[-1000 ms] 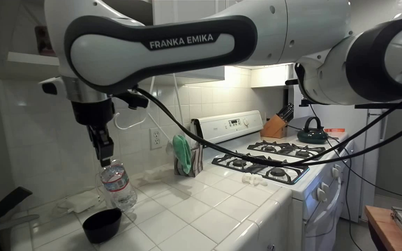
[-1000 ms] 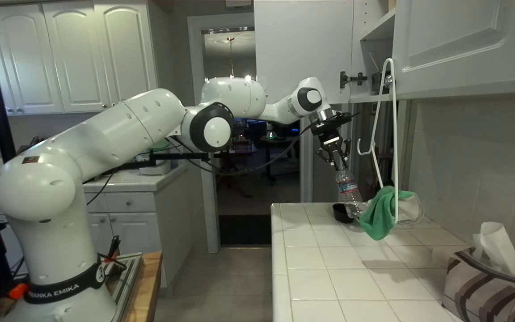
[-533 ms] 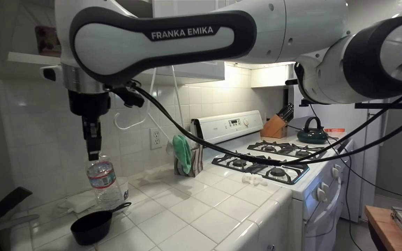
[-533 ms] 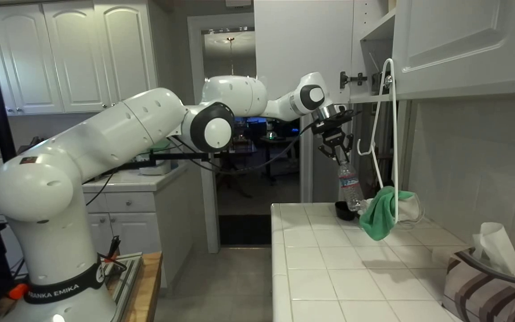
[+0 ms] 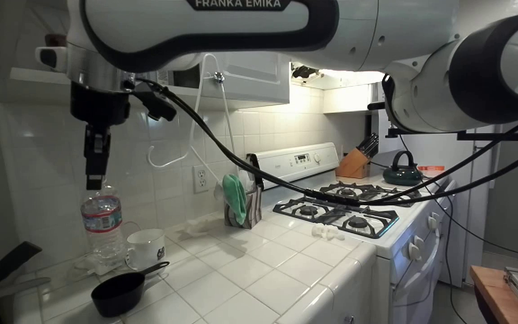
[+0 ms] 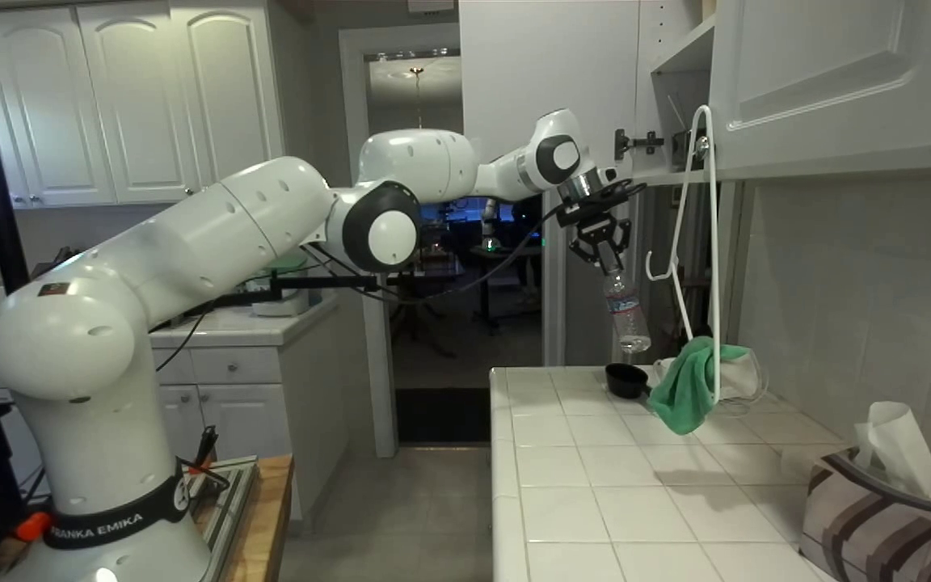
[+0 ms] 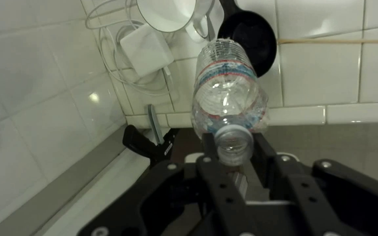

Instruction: Put the water bottle in the black pot on the left

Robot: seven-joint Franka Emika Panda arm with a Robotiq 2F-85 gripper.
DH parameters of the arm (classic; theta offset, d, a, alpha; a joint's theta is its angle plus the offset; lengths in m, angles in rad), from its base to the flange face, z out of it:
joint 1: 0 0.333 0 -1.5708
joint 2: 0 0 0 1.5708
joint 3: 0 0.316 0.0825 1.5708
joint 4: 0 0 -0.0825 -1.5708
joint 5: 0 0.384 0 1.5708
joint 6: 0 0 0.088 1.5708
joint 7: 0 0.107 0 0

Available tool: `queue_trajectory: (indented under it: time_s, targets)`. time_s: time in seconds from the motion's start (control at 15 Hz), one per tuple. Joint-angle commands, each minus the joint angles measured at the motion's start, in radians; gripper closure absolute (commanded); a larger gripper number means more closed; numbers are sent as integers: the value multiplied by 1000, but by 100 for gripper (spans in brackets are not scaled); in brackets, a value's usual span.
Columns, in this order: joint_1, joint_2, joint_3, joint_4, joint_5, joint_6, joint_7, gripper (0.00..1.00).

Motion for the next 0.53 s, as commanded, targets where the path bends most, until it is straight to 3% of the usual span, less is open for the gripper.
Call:
queue_trajectory:
  time_s: [0.0,0.47]
  targets:
    - [1,-4,-9,-17,81,60,-8,92]
    - [-3,40,-15,19,129,54,11,92]
